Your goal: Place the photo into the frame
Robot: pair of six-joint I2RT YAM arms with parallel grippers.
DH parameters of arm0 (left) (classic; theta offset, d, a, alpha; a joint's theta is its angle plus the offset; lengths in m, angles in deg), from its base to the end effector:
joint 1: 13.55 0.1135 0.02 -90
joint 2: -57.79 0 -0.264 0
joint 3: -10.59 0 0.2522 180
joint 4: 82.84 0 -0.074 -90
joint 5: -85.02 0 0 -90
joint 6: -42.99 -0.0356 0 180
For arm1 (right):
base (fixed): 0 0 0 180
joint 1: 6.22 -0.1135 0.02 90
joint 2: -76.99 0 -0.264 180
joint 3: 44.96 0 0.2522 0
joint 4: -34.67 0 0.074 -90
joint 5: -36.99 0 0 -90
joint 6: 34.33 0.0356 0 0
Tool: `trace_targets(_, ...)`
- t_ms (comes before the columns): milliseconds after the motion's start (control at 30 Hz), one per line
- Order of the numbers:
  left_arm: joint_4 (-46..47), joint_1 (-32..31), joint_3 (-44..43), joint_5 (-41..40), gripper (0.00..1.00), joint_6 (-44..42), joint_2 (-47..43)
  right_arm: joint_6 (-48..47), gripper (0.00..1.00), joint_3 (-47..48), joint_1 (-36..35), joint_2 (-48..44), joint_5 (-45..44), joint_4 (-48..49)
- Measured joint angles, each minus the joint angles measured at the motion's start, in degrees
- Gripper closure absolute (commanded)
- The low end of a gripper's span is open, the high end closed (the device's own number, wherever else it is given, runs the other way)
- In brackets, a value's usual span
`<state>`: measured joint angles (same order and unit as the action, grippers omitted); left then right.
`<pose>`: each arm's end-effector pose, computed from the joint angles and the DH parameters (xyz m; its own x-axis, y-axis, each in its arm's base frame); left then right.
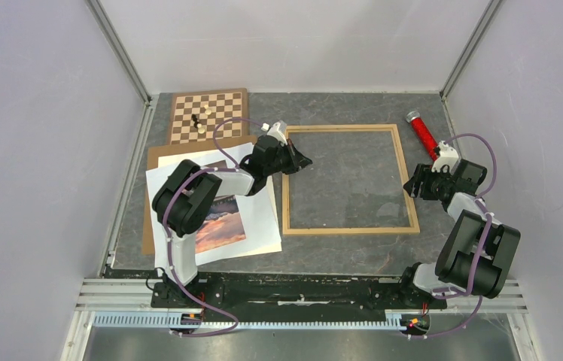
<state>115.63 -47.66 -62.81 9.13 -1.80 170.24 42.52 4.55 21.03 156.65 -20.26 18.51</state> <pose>0.3414 -0.2417 0.1605 -0.7251 -0.3402 -0.5987 0.3097 0.6154 -0.7248 0.2422 -0.1031 0.1714 -0.6380 0.1134 -0.7616 -0.0948 0.9700 0.2238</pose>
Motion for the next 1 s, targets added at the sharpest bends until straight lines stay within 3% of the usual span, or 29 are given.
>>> trace_targets(1000,-3.08,-0.04,-1.73,0.0,0.98,-3.32,0.0,-0.39,0.38,0.0,0.0,0.0,0.0,0.0)
